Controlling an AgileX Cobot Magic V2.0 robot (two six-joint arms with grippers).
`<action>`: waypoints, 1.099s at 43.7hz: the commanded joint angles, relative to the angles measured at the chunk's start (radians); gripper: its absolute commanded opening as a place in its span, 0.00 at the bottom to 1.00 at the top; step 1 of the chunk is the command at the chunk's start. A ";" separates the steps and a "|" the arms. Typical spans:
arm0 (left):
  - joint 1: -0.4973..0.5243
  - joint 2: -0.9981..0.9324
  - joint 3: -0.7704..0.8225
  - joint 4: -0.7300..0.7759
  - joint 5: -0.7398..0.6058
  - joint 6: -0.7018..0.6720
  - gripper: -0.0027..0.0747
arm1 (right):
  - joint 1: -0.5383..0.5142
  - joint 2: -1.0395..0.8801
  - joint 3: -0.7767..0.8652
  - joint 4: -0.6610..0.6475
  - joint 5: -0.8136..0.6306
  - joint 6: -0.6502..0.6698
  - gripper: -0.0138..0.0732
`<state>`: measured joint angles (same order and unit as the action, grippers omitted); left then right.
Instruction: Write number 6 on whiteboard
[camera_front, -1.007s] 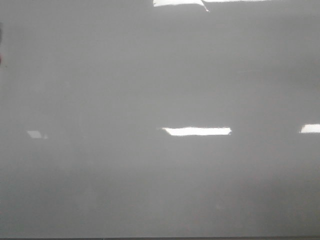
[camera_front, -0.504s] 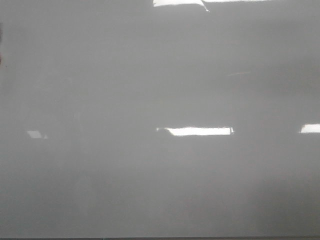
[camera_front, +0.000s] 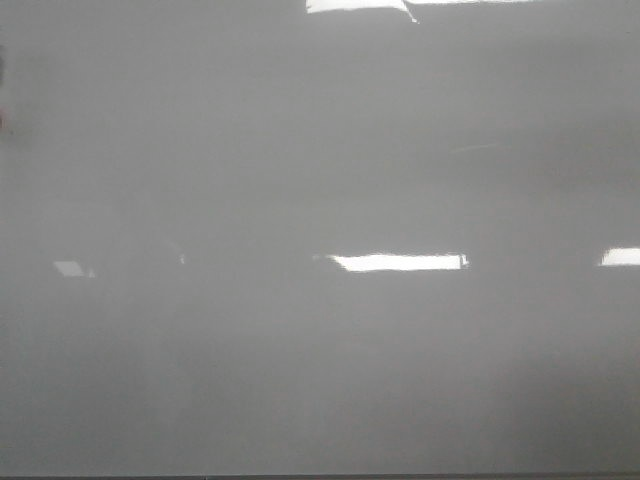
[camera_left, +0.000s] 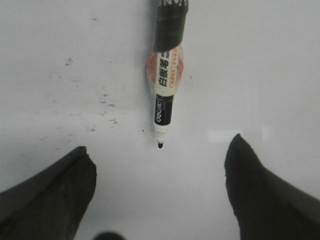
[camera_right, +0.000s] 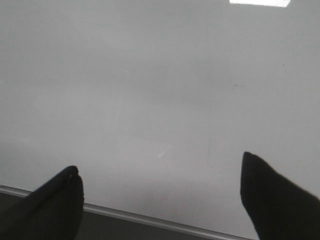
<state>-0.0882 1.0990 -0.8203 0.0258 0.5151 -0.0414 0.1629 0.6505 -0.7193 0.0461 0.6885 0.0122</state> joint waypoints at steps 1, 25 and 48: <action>0.003 0.043 -0.040 0.002 -0.129 -0.014 0.71 | 0.000 0.005 -0.032 0.002 -0.061 -0.012 0.91; 0.003 0.270 -0.040 0.012 -0.374 -0.013 0.67 | 0.000 0.005 -0.032 0.002 -0.060 -0.012 0.91; 0.003 0.326 -0.040 0.012 -0.402 -0.013 0.38 | 0.000 0.005 -0.032 0.002 -0.061 -0.012 0.91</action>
<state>-0.0882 1.4458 -0.8277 0.0377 0.1794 -0.0480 0.1629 0.6505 -0.7193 0.0461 0.6885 0.0122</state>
